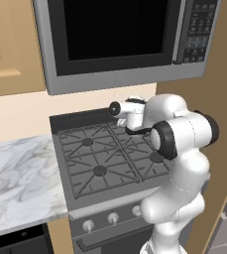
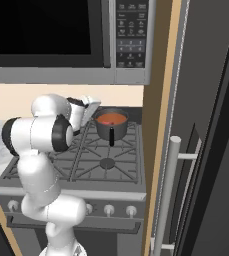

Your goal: Retrieve the steak from the fridge and place it on the saucepan with marinade on the stove.

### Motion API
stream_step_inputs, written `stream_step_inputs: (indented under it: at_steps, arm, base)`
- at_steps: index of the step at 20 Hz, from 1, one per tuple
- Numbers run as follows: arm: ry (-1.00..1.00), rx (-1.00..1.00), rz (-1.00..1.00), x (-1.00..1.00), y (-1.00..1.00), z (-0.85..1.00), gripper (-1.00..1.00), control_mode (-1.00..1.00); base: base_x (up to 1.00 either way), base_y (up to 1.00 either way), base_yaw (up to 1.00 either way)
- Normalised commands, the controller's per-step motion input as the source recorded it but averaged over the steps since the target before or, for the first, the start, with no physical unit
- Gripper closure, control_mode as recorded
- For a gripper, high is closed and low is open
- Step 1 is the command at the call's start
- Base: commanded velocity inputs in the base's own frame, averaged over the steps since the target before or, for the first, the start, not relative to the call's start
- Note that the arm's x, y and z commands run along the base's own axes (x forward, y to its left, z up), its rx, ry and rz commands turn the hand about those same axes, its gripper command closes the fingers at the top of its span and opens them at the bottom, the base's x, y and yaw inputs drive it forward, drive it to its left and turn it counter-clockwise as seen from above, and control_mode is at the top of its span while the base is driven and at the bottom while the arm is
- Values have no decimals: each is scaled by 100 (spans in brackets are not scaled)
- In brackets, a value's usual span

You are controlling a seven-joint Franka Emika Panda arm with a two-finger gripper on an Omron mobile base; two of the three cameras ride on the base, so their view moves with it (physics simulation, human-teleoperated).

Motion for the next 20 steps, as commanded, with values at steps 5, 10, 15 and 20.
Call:
stream_step_inputs:
  at_steps: [5,10,15,20]
  arm:
    - [-11,0,0,-97,37,23,-100,-100]
    - [-13,-1,0,-85,50,44,-100,-100]
    - [-7,0,0,-73,50,53,-100,-100]
    - [4,0,-3,-53,31,61,-100,-100]
  base:
    - [0,0,0]
    - [0,0,0]
    - [0,0,0]
    - [0,0,0]
